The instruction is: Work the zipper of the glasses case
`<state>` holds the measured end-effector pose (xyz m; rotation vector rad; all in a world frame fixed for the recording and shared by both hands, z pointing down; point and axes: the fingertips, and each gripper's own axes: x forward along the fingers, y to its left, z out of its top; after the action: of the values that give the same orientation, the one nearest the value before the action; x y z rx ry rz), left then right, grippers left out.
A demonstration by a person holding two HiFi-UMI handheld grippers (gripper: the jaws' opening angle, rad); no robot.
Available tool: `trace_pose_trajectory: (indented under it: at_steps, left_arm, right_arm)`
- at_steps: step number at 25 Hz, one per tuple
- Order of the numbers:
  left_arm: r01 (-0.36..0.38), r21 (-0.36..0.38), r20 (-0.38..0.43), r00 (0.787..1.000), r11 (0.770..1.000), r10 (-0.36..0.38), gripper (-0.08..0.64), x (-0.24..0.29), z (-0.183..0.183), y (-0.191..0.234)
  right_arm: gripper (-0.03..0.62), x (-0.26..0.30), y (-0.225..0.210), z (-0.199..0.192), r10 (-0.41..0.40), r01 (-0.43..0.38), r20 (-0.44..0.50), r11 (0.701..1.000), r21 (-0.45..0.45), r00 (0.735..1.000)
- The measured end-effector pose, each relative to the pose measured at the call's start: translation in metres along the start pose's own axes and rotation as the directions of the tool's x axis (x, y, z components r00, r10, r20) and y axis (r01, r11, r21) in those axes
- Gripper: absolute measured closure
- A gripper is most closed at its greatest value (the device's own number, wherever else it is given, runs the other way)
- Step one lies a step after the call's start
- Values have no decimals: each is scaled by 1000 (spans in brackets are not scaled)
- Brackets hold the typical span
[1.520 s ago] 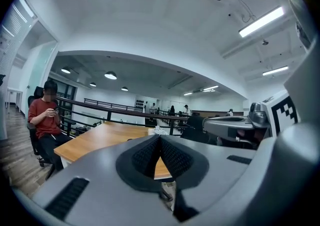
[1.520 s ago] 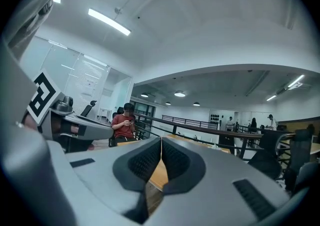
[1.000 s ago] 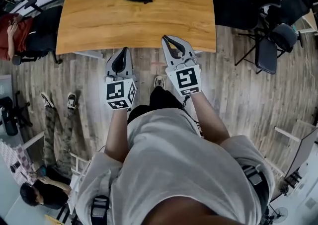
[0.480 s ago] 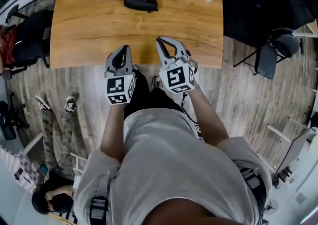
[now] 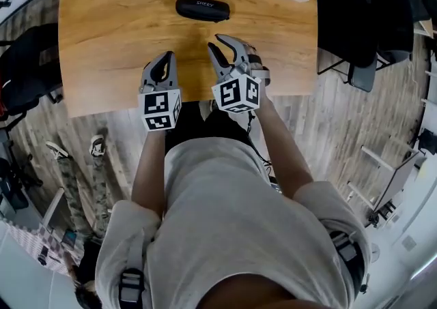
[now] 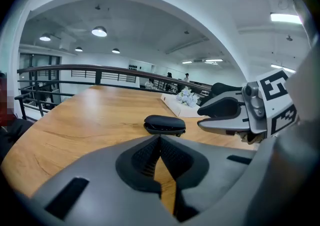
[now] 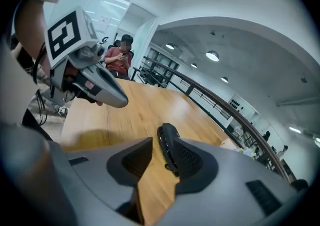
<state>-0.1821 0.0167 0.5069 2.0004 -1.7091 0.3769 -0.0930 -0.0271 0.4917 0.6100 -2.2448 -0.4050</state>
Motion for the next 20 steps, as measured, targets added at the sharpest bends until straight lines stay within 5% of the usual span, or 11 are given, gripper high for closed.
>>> trace_pose_trajectory:
  at_steps: [10, 20]
  left_arm:
    - [2, -27, -70, 998, 1000, -4, 537, 30, -22, 44]
    - [-64, -58, -91, 994, 996, 59, 537, 49, -24, 54]
  right_arm:
    - [349, 68, 2, -18, -23, -5, -137, 979, -203, 990]
    - [279, 112, -9, -45, -52, -35, -189, 903, -429, 981]
